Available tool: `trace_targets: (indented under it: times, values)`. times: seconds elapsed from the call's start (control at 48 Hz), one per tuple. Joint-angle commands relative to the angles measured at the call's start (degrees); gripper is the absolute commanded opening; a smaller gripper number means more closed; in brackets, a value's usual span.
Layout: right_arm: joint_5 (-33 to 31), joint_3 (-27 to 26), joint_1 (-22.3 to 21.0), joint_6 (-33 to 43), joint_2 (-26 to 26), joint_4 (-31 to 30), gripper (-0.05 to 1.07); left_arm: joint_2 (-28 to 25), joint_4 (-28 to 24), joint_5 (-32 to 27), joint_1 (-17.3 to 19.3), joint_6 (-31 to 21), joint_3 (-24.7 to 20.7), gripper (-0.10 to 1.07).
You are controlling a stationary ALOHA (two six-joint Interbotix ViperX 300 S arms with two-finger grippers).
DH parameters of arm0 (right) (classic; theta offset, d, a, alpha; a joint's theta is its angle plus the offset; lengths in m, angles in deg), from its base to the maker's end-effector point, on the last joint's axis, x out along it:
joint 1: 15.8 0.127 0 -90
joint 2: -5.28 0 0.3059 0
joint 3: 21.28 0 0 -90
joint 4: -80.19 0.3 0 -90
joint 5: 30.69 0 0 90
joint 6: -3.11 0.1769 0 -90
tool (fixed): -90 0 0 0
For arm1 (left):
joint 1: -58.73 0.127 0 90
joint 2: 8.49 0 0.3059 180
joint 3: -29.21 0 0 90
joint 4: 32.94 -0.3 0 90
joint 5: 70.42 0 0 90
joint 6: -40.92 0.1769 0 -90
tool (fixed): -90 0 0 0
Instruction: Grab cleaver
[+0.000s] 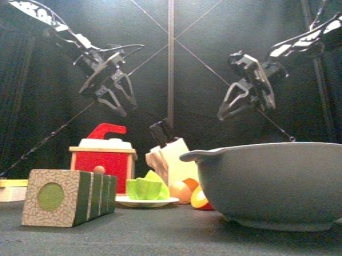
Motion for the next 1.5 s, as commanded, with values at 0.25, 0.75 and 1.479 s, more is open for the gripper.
trace_targets:
  times: [0.25,0.75,1.479]
  values:
    - [1.41,-7.82,-3.87,0.09,8.35,-0.09,0.59,-5.1,-3.25,2.29,0.26,0.79,-5.1,0.84]
    - [1.41,-10.37,-4.57,0.26,13.97,0.62,0.59,-10.9,-4.22,2.55,-0.79,0.79,-8.09,0.84]
    - [1.32,-9.76,-4.57,0.18,14.06,0.62,0.59,-13.62,-4.83,2.02,-1.49,0.7,-9.49,0.46]
